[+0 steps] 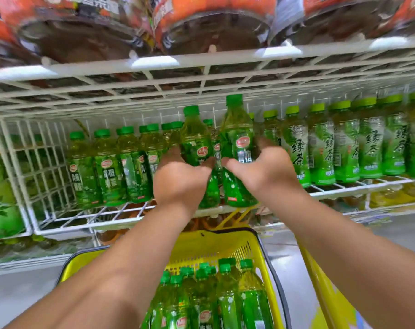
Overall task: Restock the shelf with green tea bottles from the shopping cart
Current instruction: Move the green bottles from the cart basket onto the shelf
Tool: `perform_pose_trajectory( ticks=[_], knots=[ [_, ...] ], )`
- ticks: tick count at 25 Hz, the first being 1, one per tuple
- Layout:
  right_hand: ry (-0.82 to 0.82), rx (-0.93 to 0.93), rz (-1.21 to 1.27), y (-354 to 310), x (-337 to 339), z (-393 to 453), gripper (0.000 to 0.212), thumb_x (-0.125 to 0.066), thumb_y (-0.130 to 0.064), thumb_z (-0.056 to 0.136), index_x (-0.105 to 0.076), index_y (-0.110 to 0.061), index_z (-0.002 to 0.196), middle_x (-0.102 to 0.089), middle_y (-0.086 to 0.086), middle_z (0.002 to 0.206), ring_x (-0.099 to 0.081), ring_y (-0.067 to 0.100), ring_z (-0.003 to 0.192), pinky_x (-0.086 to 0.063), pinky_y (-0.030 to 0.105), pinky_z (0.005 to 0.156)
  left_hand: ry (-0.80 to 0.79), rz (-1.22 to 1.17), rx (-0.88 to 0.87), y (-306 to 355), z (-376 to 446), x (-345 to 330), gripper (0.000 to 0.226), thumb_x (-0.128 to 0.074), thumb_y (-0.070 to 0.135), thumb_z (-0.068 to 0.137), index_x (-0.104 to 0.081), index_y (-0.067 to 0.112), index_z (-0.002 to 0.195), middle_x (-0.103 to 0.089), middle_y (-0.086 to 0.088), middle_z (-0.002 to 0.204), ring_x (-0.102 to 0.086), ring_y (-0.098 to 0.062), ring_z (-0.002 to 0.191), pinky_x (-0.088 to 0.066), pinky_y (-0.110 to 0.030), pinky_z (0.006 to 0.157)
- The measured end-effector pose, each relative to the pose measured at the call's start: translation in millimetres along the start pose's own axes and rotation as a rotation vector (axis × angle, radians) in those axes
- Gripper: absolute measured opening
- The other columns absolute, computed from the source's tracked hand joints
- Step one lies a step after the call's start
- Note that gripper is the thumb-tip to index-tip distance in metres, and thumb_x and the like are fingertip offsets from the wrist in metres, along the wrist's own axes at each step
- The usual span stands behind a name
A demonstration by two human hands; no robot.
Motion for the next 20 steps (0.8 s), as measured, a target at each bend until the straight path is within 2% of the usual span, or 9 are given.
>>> perform_pose_trajectory(
  ticks=[5, 7, 9, 10, 12, 14, 16, 18, 20],
  knots=[
    [-0.034, -0.005, -0.158, 10, -22, 46, 0.079, -0.077, -0.055, 0.074, -0.049, -0.007, 0.131, -0.062, 0.01, 0.119, -0.062, 0.028, 0.108, -0.051, 0.029, 0.082, -0.046, 0.084, -0.01, 1, 34, -34, 0.068, -0.071, 0.065, 0.076, -0.056, 0.013, 0.116, -0.069, -0.008, 0.105, -0.069, -0.028, 0.09, -0.056, -0.033, 0.076],
    [-0.048, -0.041, -0.171, 19, -33, 58, 0.083, -0.078, -0.054, 0.074, -0.047, -0.007, 0.134, -0.06, 0.013, 0.128, -0.06, 0.03, 0.113, -0.046, 0.026, 0.079, -0.043, 0.18, 0.025, -1, 47, -45, 0.075, -0.071, 0.065, 0.075, -0.055, 0.012, 0.125, -0.068, -0.009, 0.114, -0.069, -0.029, 0.093, -0.056, -0.032, 0.074],
    [-0.068, -0.064, -0.206, 24, -44, 68, 0.078, -0.08, -0.053, 0.072, -0.052, -0.008, 0.13, -0.062, 0.01, 0.124, -0.063, 0.026, 0.103, -0.038, 0.017, 0.071, -0.044, 0.211, 0.028, -3, 55, -54, 0.071, -0.072, 0.063, 0.075, -0.056, 0.012, 0.122, -0.067, -0.009, 0.112, -0.068, -0.028, 0.089, -0.054, -0.031, 0.07],
    [-0.078, -0.067, -0.23, 26, -50, 72, 0.072, -0.081, -0.052, 0.072, -0.055, -0.009, 0.124, -0.064, 0.008, 0.118, -0.063, 0.021, 0.088, -0.037, 0.014, 0.062, -0.059, 0.23, 0.01, -5, 56, -60, 0.069, -0.072, 0.062, 0.076, -0.057, 0.011, 0.121, -0.065, -0.009, 0.114, -0.066, -0.028, 0.09, -0.054, -0.032, 0.072],
    [-0.094, -0.081, -0.252, 30, -61, 78, 0.06, -0.083, -0.05, 0.07, -0.057, -0.011, 0.108, -0.065, 0.007, 0.103, -0.051, 0.016, 0.068, -0.03, 0.014, 0.045, -0.084, 0.251, -0.018, -11, 58, -70, 0.066, -0.071, 0.06, 0.078, -0.057, 0.009, 0.118, -0.058, -0.01, 0.117, -0.063, -0.03, 0.097, -0.052, -0.034, 0.078],
    [-0.112, -0.1, -0.264, 34, -72, 82, 0.057, -0.084, -0.048, 0.069, -0.056, -0.011, 0.101, -0.066, 0.009, 0.101, -0.053, 0.02, 0.075, -0.036, 0.021, 0.052, -0.079, 0.274, 0.006, -18, 59, -75, 0.063, -0.071, 0.059, 0.078, -0.057, 0.01, 0.115, -0.052, -0.008, 0.112, -0.06, -0.029, 0.094, -0.048, -0.033, 0.074],
    [-0.119, -0.108, -0.247, 38, -81, 87, 0.062, -0.084, -0.047, 0.069, -0.058, -0.006, 0.108, -0.067, 0.011, 0.105, -0.057, 0.023, 0.08, -0.039, 0.025, 0.06, -0.071, 0.328, 0.041, -19, 61, -78, 0.066, -0.071, 0.061, 0.078, -0.056, 0.011, 0.118, -0.048, -0.008, 0.117, -0.058, -0.028, 0.083, -0.045, -0.033, 0.067],
    [-0.11, -0.137, -0.159, 46, -83, 93, 0.064, -0.085, -0.045, 0.07, -0.058, -0.006, 0.114, -0.067, 0.01, 0.108, -0.054, 0.021, 0.079, -0.039, 0.024, 0.057, -0.056, 0.343, 0.051, -15, 62, -82, 0.071, -0.071, 0.06, 0.078, -0.052, 0.011, 0.126, -0.048, -0.011, 0.132, -0.063, -0.031, 0.089, -0.047, -0.036, 0.066],
    [-0.107, -0.179, -0.089, 56, -83, 97, 0.061, -0.085, -0.04, 0.072, -0.058, -0.007, 0.116, -0.067, 0.01, 0.111, -0.053, 0.02, 0.078, -0.039, 0.024, 0.056, -0.014, 0.342, 0.021, -11, 60, -87, 0.072, -0.073, 0.058, 0.078, -0.048, 0.012, 0.129, -0.05, -0.012, 0.133, -0.066, -0.034, 0.099, -0.046, -0.038, 0.066]
  ],
)
Point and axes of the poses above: each hand's wrist, its own z-axis towards the middle knuckle, its own x-axis out of the back of the hand, y = z × x, the point moved 3 cm from there along z, towards the middle knuckle
